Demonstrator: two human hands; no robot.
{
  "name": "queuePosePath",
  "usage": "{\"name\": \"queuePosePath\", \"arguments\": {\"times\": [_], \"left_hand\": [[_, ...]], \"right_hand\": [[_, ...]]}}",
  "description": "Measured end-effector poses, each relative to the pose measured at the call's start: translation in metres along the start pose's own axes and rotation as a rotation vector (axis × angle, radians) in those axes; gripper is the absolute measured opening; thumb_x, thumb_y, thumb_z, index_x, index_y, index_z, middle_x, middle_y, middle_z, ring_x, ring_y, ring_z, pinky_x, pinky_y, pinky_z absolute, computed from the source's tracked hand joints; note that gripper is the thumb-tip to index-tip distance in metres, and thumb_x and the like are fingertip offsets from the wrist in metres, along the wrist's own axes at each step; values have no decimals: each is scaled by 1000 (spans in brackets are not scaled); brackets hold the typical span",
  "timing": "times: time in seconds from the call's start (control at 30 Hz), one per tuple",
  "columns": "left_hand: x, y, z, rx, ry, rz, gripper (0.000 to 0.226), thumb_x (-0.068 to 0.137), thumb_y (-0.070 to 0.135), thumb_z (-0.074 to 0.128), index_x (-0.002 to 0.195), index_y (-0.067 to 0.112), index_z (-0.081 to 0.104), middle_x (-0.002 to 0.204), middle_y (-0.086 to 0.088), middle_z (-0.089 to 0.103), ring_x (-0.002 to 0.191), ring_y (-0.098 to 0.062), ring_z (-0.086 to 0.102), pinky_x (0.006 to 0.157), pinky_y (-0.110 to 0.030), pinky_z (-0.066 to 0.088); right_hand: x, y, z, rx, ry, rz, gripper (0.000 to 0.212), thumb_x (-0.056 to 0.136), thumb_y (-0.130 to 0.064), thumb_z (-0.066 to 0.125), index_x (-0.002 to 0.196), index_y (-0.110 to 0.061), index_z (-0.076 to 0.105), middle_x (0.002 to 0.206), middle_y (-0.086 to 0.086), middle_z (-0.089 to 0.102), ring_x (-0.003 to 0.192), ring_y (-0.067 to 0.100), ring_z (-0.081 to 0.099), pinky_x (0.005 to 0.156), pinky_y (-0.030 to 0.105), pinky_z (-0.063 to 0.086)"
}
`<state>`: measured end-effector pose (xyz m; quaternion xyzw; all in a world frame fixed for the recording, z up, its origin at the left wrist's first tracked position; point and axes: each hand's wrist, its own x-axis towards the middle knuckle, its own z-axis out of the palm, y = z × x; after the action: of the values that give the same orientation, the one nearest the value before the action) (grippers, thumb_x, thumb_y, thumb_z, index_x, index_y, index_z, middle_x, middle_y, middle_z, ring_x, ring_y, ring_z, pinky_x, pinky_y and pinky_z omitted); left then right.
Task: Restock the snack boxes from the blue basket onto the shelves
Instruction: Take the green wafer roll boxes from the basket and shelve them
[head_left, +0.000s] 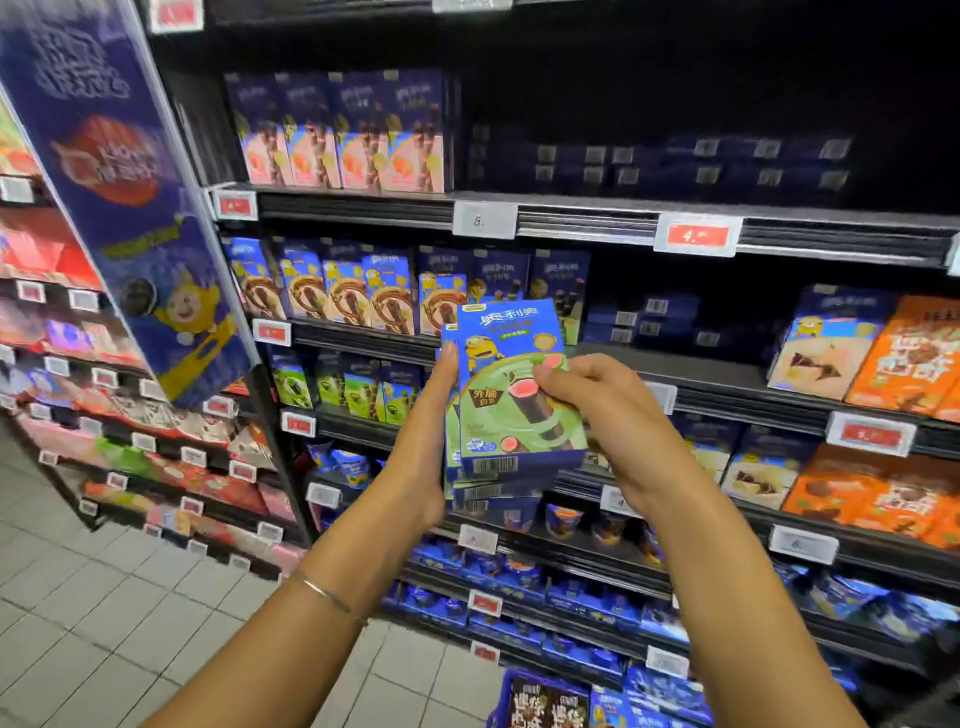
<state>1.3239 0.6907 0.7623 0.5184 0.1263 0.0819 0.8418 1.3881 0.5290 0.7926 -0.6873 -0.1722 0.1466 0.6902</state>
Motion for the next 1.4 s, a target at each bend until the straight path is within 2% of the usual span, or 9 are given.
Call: {"name": "queuePosePath", "arguments": {"times": [0.13,0.3,0.53,0.67,0.87,0.97,1.13,1.27,1.4], "left_hand": [[36,34,-17,-36,-10,30,59,98,68,54,123,22,80,124,-14,78,104,-34,79,75,-46,67],[85,91,-34,-24,-64,137,48,101,59,55,107,24,86,115,-13,80,95,-31,81,66,-40,65],[147,164,-68,61,-87,310,50,98,56,62,127,18,77,126,-14,77,117,-38,73,109,-57,53],[175,189,-78,19,-126,374,46,101,48,58,126,14,74,120,-13,79,103,-30,79,85,-44,65],[195,204,-82,3,-191,437,49,109,41,45,84,36,87,95,3,83,83,-15,81,62,-29,63],[202,210,-78,7,-172,450,47,110,44,46,91,31,87,100,0,83,86,-18,81,65,-35,65],[215,222,-76,-11,-187,482,44,109,47,46,101,25,83,105,-3,82,90,-21,80,69,-36,65],[223,232,-78,-29,-223,505,48,109,47,46,88,31,87,101,1,82,88,-17,80,71,-32,62],[233,236,-83,-33,-205,551,36,106,48,53,112,24,79,115,-6,80,99,-24,78,83,-39,62]], "right_hand": [[32,-23,14,-16,-35,-38,33,89,-34,76,110,-14,62,98,6,78,75,16,75,53,23,51],[85,-65,45,-16,-1,-130,29,92,-28,72,111,-7,67,97,8,79,87,27,76,70,35,57],[164,-106,67,60,135,-315,27,96,-26,66,110,-3,71,103,13,78,99,34,74,79,39,55],[209,-125,58,11,207,-311,28,99,-27,61,110,-4,72,108,13,77,103,36,73,88,51,53],[288,-149,52,-88,403,-348,24,96,-14,65,118,-9,56,110,10,72,93,23,75,63,36,63],[327,-148,54,-188,461,-289,27,92,-9,65,116,-8,55,114,13,67,101,28,69,82,48,62],[372,-139,57,-406,563,-234,28,94,-7,55,118,7,61,111,19,61,102,33,61,74,34,46],[383,-137,58,-590,635,-186,32,96,-14,57,126,-1,58,123,22,62,115,39,60,84,35,48],[391,-144,58,-729,610,-179,39,100,-21,54,137,-9,49,135,23,55,123,42,55,100,44,48]]}}
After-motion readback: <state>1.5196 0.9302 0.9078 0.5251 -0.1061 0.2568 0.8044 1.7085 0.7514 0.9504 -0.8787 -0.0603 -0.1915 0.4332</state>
